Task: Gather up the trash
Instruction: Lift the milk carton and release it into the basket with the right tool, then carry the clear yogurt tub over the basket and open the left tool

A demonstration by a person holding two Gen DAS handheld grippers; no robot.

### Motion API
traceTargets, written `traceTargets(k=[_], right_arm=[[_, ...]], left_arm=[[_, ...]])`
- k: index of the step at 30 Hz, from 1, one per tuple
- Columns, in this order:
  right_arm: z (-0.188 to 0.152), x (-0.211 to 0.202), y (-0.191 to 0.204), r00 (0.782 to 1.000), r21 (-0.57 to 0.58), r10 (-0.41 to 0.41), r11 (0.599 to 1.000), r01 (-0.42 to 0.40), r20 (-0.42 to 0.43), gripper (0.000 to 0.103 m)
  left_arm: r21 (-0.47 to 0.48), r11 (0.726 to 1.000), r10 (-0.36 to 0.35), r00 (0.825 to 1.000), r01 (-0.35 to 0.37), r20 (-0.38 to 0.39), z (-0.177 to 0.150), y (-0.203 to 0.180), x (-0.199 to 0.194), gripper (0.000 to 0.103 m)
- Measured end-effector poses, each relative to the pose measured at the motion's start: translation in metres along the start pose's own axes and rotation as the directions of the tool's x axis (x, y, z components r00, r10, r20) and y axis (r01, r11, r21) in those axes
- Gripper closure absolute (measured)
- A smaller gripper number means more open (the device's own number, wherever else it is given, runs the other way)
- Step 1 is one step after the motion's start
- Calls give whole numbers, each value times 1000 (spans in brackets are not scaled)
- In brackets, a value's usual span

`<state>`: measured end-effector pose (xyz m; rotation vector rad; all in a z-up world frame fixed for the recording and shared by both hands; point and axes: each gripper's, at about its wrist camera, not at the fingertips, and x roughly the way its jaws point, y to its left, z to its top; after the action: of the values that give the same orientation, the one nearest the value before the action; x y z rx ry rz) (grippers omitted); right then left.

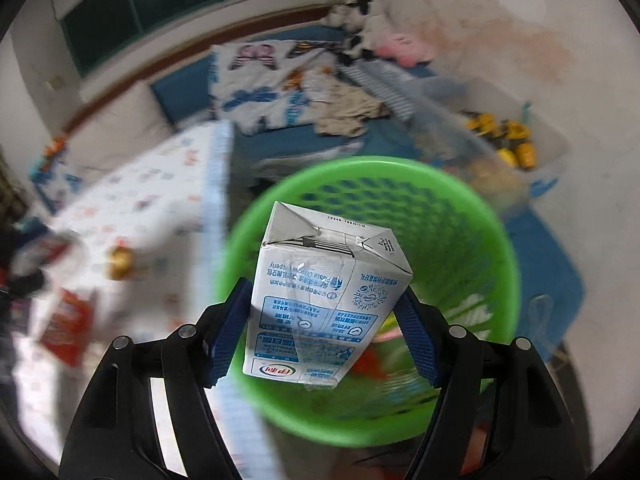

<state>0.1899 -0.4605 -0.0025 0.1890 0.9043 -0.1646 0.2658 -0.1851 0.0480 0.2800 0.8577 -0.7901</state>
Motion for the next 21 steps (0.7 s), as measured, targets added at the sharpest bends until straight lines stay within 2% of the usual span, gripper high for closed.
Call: traceTargets(k=[7, 10, 15, 21], right_arm=[[-21, 38, -15, 995, -79, -92, 993, 89, -38, 31], [-31, 45, -17, 993, -105, -106, 989, 101, -43, 31], [-37, 44, -24, 996, -93, -81, 993, 77, -43, 24], [-36, 19, -34, 999, -57, -49, 997, 49, 3, 24]], left_arm=[[-41, 998, -40, 999, 39, -23, 20, -29, 34, 17], [-65, 997, -55, 998, 53, -41, 26, -36, 49, 17], [-83, 995, -66, 996, 61, -58, 33, -49, 67, 17], [-86, 994, -76, 995, 69, -72, 39, -67, 83, 17]])
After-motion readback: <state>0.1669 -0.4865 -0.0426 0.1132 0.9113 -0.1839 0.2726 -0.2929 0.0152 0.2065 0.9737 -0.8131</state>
